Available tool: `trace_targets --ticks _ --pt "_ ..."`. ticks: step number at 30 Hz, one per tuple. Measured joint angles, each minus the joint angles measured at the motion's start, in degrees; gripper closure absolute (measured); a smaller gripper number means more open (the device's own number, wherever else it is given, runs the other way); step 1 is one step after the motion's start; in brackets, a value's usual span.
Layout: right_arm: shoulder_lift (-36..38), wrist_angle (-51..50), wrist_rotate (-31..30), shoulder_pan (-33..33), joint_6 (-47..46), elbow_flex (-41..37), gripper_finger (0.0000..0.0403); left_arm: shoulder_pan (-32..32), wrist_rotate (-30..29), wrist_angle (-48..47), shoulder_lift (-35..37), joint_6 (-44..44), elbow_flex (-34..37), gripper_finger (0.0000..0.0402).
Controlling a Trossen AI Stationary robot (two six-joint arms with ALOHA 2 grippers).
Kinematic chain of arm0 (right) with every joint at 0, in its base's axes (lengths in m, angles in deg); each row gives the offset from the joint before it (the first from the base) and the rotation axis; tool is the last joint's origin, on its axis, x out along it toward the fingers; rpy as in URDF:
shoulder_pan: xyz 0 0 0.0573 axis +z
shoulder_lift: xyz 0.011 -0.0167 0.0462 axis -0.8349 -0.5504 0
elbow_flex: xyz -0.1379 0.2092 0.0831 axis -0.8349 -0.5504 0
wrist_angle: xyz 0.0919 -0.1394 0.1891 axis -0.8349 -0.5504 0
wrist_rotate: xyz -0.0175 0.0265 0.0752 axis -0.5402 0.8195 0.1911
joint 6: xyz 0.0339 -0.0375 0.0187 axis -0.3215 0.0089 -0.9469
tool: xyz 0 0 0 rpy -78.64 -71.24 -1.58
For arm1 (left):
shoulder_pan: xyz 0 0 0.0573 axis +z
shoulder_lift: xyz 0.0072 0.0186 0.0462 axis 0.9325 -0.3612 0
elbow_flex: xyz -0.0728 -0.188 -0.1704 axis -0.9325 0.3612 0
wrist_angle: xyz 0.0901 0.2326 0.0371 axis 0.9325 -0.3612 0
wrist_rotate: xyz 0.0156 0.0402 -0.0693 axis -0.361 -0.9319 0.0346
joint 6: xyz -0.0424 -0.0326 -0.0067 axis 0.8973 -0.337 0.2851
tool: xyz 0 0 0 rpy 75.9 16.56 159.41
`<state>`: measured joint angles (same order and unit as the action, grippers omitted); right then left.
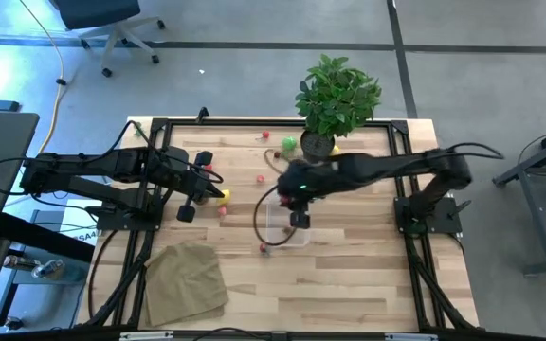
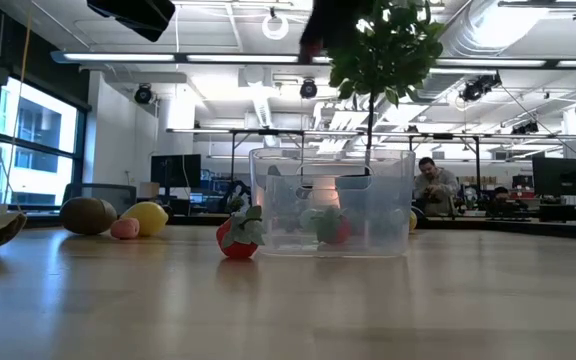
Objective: Pick and placing Produce into tupperware
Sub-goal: Put the red cherry into the transparent container, then put the lemon into the transparent container
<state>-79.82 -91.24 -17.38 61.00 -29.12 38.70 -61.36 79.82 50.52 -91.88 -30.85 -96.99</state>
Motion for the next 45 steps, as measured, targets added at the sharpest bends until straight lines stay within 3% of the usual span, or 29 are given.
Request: trace_targets --ticks 9,16,38,45 --pt "-14.2 -2.9 6.8 -3.7 1.2 0.0 0.0304 0.0 0.0 0.0 0.0 0.0 0.0 0.0401" --pt "-20.2 -3.5 6.9 -4.8 1.5 0.0 0.0304 0.0 0.0 0.0 0.0 0.0 0.0 0.0401" --pt "-20.7 -2.9 6.3 -4.8 1.1 0.0 0.024 0.0 0.0 0.0 0.0 0.0 0.0 0.0401" --pt "-17.2 -5.6 6.6 -4.7 1.4 0.0 0.0238 0.0 0.0 0.0 0.0 0.0 0.0 0.0401"
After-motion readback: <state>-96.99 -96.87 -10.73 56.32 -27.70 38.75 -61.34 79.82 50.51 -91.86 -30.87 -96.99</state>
